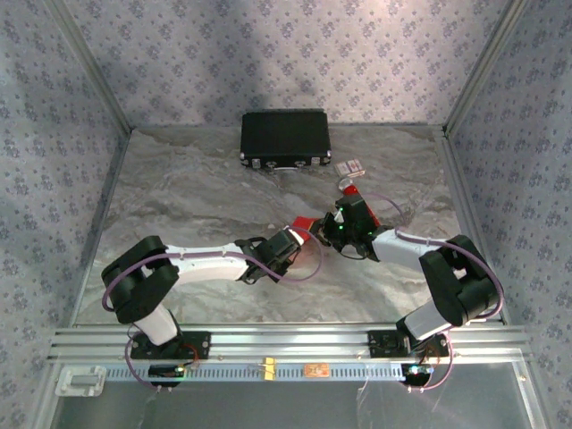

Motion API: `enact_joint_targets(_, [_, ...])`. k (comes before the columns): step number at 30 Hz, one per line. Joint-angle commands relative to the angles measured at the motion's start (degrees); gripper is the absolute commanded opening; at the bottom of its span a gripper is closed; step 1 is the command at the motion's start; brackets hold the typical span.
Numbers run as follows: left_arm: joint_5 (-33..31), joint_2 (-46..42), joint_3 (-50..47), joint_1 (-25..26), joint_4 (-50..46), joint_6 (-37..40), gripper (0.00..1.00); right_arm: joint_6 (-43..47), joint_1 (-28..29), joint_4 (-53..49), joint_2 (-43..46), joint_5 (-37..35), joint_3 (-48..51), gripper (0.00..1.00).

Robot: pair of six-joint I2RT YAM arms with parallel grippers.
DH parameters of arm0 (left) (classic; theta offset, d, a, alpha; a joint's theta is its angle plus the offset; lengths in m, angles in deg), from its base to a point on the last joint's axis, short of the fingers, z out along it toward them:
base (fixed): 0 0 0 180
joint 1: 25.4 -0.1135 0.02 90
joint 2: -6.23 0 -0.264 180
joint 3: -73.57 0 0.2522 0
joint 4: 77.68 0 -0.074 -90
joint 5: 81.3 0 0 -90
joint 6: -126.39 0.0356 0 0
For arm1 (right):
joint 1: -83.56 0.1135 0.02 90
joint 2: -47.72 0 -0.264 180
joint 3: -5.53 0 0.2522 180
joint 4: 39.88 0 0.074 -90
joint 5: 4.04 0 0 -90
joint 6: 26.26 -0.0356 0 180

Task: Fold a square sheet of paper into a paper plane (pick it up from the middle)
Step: Fold the wing for the fifth time at the center of the table.

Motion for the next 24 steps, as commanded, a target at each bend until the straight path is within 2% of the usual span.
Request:
enact_joint_targets(1, [-1.03, -0.79, -0.41, 0.39, 0.40, 0.11, 0.12, 1.09, -0.35, -1.52, 0.53, 0.45, -1.01, 0.09])
enact_joint_targets(5, [-0.93, -0.75, -0.39, 0.39, 0.62, -0.11, 0.06, 2.71, -0.34, -4.13, 2.01, -0.70, -1.19, 0.16])
enact_joint_targets(9, [0.99, -0.96, -0.24, 0.15, 1.01, -0.98, 0.01, 6.31, -0.34, -11.99, 5.72, -4.77, -1.72, 0.26])
enact_joint_targets(15, [14.76, -1.96, -1.34, -3.70, 4.22, -4.45, 0.00, 10.37, -0.56, -20.68, 12.17, -9.45, -1.01, 0.33])
enact_joint_targets(19, [27.66, -2.41, -2.92, -8.24, 7.97, -7.43, 0.00, 10.24, -0.85, -21.40, 15.67, -10.10, 0.77, 0.35])
enact_joint_targets(24, [37.75, -1.24, -3.99, -12.22, 11.02, -9.53, 0.00, 10.03, -0.79, -20.97, 17.54, -9.72, 1.83, 0.35])
